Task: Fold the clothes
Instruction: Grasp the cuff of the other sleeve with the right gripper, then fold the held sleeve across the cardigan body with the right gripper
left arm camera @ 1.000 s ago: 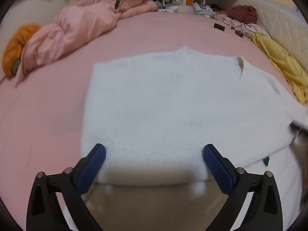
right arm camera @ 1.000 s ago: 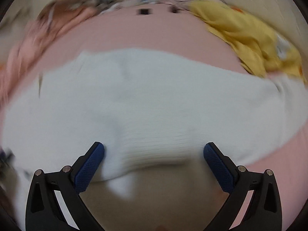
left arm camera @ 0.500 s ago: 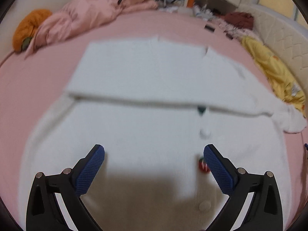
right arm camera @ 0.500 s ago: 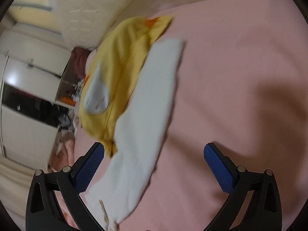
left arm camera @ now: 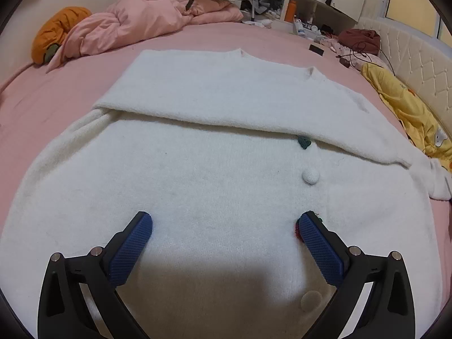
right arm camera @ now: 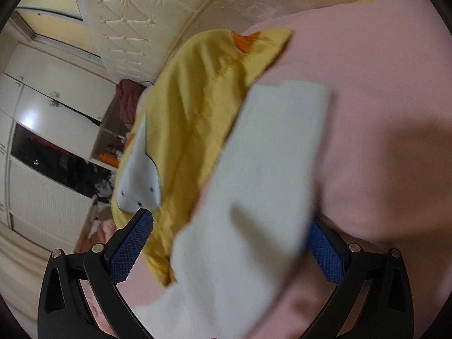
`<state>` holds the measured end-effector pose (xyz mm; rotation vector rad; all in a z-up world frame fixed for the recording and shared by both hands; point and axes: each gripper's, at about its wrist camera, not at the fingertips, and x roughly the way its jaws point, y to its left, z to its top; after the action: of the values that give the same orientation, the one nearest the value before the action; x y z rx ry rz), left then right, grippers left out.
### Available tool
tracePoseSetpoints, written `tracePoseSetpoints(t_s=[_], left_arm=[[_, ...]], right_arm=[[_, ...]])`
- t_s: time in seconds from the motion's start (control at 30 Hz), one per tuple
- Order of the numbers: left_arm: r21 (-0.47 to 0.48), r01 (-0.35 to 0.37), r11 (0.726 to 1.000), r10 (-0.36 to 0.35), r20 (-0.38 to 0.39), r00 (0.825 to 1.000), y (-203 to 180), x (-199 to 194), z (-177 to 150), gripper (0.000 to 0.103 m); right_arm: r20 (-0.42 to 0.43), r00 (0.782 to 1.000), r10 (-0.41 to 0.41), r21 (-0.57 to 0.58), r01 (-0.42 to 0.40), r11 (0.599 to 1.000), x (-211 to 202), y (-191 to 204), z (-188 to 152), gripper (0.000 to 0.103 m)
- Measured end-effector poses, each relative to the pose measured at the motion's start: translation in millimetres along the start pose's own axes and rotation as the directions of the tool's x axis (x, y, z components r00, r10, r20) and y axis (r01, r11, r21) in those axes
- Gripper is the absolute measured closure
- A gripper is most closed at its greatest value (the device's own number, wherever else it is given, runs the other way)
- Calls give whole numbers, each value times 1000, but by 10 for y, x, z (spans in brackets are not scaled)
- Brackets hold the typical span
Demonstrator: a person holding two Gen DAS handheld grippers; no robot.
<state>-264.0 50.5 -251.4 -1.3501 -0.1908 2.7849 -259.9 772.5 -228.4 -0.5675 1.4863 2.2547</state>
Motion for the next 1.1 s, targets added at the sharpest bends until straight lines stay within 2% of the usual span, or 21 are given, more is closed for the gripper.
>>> tracePoseSetpoints(t_s=[0.13, 0.17, 0.2, 0.23, 0.27, 0.3, 0.37, 0.47, 0.53, 0.63, 0.8, 0.9, 1.0, 1.1], left_arm=[[3, -6, 1000, 6, 1, 1000, -8, -1, -9, 0], [3, -6, 1000, 6, 1, 1000, -12, -2, -9, 0], [4, -7, 1000, 7, 1, 1000, -11, -2, -9, 0], [4, -7, 1000, 7, 1, 1000, -9, -3, -8, 0], [4, -7, 1000, 7, 2, 1000, -6, -2, -8, 0], [4, -6, 1000, 6, 4, 1000, -3, -2, -6, 0], [3, -3, 1000, 3, 5, 1000, 6, -1, 0, 0], [3, -3, 1000, 3, 5, 1000, 11, 0, -2, 0], [2, -1, 1000, 1, 5, 1000, 14, 0, -1, 0], [-1, 4, 1000, -4, 5, 1000, 29, 2, 6, 0], [-13, 21, 1000, -21, -21, 1000, 41, -23, 64, 0], [-23, 80, 996, -82, -51, 995, 104, -179, 178, 0], [-68, 116, 991, -116, 1, 993, 305, -513, 272, 0], [-66, 116, 991, -113, 42, 993, 540, -843, 320, 0]], right_arm=[[-2, 1000, 25, -4, -25, 1000, 113, 37, 74, 1], [-7, 1000, 21, -13, -21, 1000, 125, 54, 77, 4], [-13, 1000, 11, -33, -12, 999, 135, 76, 77, 24], [-22, 1000, -14, -53, 13, 999, 151, 87, 75, 63], [-32, 997, -67, -54, 65, 996, 170, 67, 70, 79], [-50, 993, -106, -31, 105, 994, 187, 4, 65, 87], [-63, 997, -50, 16, 51, 999, 178, -120, 63, 89], [-33, 997, -66, -13, 65, 998, 62, -84, 31, 91], [27, 996, -83, -129, 86, 988, -81, 150, -42, 92], [59, 983, -175, -316, 185, 931, -129, 558, -226, 92], [40, 991, -127, -505, 129, 854, -212, 1392, -871, 92], [5, 997, -74, -560, 64, 826, -248, 1885, -1298, 92], [-40, 999, -11, -624, -17, 781, -264, 2421, -1780, 92], [-94, 995, 32, -659, -86, 747, -268, 2832, -2341, 92]])
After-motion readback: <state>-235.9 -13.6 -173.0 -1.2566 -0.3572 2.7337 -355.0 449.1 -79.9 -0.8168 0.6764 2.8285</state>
